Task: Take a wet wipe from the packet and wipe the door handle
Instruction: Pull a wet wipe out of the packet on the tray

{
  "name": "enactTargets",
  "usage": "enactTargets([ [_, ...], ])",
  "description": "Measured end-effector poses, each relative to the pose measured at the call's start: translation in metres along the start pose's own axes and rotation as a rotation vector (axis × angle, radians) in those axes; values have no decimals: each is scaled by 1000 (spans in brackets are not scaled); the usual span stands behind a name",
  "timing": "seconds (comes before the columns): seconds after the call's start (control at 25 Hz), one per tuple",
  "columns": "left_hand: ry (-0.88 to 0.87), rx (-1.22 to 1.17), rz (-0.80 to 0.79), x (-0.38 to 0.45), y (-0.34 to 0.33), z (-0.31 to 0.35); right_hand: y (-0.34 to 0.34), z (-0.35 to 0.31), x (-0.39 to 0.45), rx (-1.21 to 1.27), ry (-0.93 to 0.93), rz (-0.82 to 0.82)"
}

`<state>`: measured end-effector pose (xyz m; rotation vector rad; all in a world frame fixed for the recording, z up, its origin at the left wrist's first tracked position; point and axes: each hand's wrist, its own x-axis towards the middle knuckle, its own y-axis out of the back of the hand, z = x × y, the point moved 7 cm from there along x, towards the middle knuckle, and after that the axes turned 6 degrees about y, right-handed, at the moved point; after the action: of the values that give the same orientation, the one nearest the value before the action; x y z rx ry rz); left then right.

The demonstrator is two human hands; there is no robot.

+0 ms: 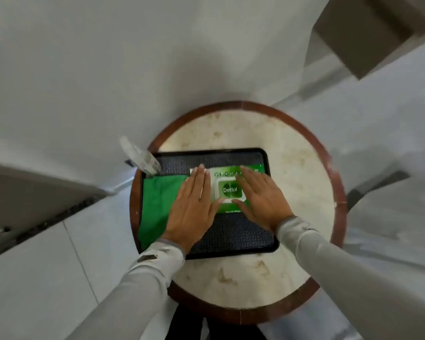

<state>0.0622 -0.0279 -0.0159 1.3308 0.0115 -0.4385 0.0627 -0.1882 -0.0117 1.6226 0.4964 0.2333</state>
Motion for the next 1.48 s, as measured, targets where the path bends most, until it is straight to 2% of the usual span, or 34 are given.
enactTargets([
  [0.12,-15,42,-74,15,-42,-2,-30,8,19,-42,90,-20],
  [0.36,-58,129,24,12,-73,-7,-33,-2,29,-255,265,108],
  [0.48,-69,129,12,12,-75,-8,-7,8,49,-72,193,166],
  [0.56,-56,104,8,13,-70,-8,-1,24,63,35,90,37],
  [0.64,-34,-5,135,13,-57,-6,-3,32,68,137,67,-86],
  [0.72,1,-76,326,15,-42,-2,-2,34,65,228,74,-106],
  [0.76,50,-80,367,18,-38,-1,-2,35,64,265,73,-94],
  [0.8,105,-74,358,23,-36,1,-4,36,64,285,72,-86],
  [0.96,329,-128,151,39,-49,7,-8,37,64,290,79,-90],
  [1.04,364,-296,131,41,-48,10,-7,38,63,312,65,-108],
  [1.12,391,-619,164,32,-40,2,-6,38,60,346,62,-101],
  [1.24,566,-981,191,-1,-35,-36,-14,27,47,441,75,-48],
  [1.32,685,-1205,141,-16,-34,-56,-28,17,31,377,65,-2],
  [1.4,713,-1364,77,-15,-36,-63,-42,8,18,309,49,70],
  [1.48,690,-1428,39,-8,-36,-59,-49,6,14,286,42,150],
])
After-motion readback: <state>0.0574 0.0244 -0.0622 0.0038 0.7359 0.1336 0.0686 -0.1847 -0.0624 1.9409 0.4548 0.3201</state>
